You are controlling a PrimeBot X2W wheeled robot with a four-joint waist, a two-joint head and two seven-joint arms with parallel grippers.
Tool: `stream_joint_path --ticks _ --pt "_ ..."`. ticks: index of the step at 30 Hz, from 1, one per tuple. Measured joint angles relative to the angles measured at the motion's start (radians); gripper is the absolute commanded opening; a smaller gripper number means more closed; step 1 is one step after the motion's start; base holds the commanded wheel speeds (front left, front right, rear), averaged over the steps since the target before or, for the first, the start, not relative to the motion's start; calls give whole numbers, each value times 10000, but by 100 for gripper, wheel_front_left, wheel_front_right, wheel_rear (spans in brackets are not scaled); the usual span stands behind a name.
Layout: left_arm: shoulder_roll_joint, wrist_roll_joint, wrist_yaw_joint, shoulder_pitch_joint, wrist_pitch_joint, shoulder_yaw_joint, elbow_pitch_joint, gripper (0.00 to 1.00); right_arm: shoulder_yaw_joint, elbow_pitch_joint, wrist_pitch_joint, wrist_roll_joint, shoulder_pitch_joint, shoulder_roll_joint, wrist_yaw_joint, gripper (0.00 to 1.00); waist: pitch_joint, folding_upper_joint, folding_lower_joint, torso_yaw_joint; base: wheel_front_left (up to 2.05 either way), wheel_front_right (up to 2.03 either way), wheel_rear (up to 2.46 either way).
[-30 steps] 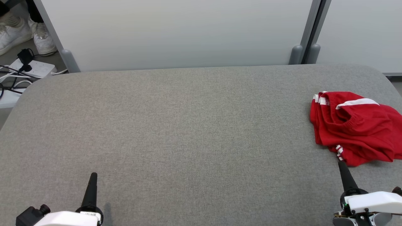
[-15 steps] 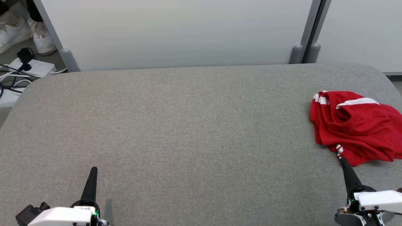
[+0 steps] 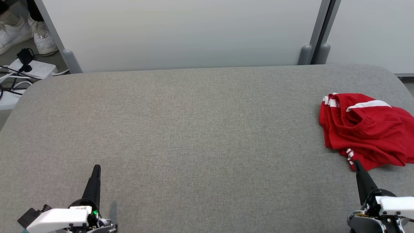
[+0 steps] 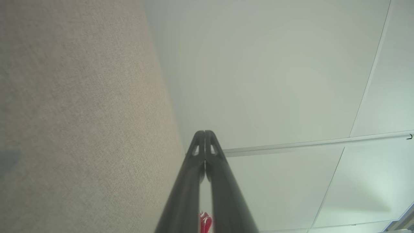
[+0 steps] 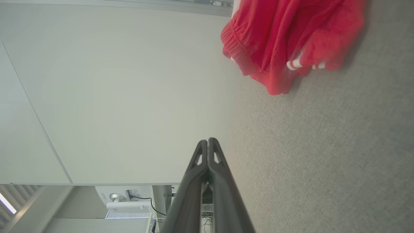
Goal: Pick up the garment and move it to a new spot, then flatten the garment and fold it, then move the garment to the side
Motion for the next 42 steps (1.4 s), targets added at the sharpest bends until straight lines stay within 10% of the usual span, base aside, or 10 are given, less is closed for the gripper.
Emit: stream_joint_path --ticks 42 --pt "-35 -583 -2 -142 104 19 -44 0 -56 -169 157 602 0 -6 0 0 10 0 0 -1 0 0 0"
